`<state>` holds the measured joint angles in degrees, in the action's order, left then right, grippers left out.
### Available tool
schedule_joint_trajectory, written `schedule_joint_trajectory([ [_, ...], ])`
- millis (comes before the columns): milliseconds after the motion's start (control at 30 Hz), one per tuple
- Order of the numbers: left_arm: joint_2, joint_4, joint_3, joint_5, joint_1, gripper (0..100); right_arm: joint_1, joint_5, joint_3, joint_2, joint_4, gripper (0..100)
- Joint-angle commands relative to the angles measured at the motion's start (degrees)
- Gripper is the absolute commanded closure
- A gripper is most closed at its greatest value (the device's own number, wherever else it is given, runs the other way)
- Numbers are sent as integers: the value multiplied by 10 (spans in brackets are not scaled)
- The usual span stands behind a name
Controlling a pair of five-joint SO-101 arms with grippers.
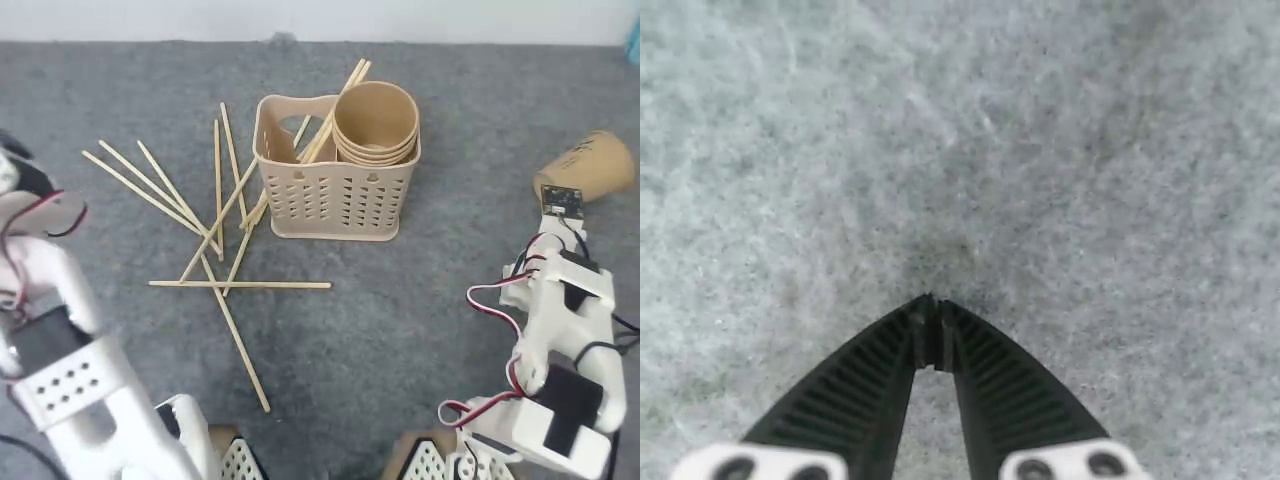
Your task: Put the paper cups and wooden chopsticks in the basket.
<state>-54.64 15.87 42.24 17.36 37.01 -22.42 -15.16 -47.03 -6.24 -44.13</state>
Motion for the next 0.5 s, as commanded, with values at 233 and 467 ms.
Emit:
schedule_joint_trajectory([
  [233, -87, -198, 54, -4, -131, 988, 3, -6, 0, -37, 8, 990],
  [467, -88, -310, 50, -4, -252, 988, 3, -6, 0, -37, 8, 990],
])
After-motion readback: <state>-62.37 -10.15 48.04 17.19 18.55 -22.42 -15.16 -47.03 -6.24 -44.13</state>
